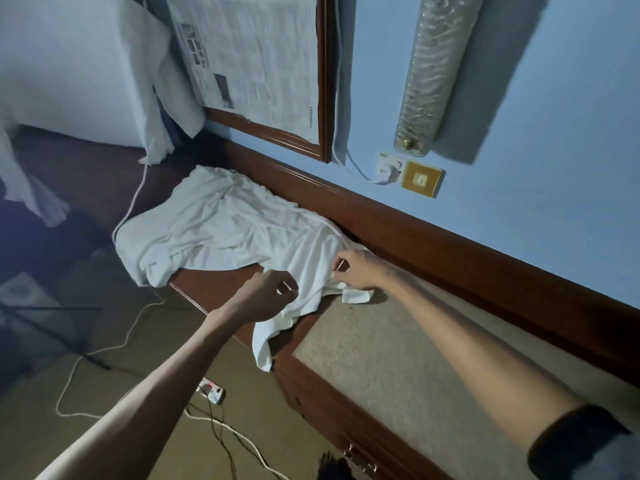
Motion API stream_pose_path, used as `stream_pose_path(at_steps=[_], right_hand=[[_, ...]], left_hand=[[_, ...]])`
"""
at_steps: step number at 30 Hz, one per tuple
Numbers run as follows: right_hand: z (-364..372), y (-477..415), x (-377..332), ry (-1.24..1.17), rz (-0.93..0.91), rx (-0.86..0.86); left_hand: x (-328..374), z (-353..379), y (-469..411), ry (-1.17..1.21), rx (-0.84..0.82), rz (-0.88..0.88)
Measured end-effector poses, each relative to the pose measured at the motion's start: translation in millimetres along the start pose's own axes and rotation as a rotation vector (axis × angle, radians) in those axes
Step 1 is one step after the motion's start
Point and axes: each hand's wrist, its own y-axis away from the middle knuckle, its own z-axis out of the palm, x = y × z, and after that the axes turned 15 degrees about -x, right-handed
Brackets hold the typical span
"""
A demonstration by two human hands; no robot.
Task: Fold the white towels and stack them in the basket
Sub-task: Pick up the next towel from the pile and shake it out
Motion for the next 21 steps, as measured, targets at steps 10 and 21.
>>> stream_pose_path(at_steps=[10,21], right_hand=[[-5.2,-141.0,-6.0,-0.085,0.005,-0.127],[-8.7,-240.2,7.4,-0.161,0.049,-0.127]], left_hand=[[-83.7,-58.2,-77.1,0.045,0.029,-0.18],[-143.5,-87.5,-182.0,-0.038,-0.003,-0.249]])
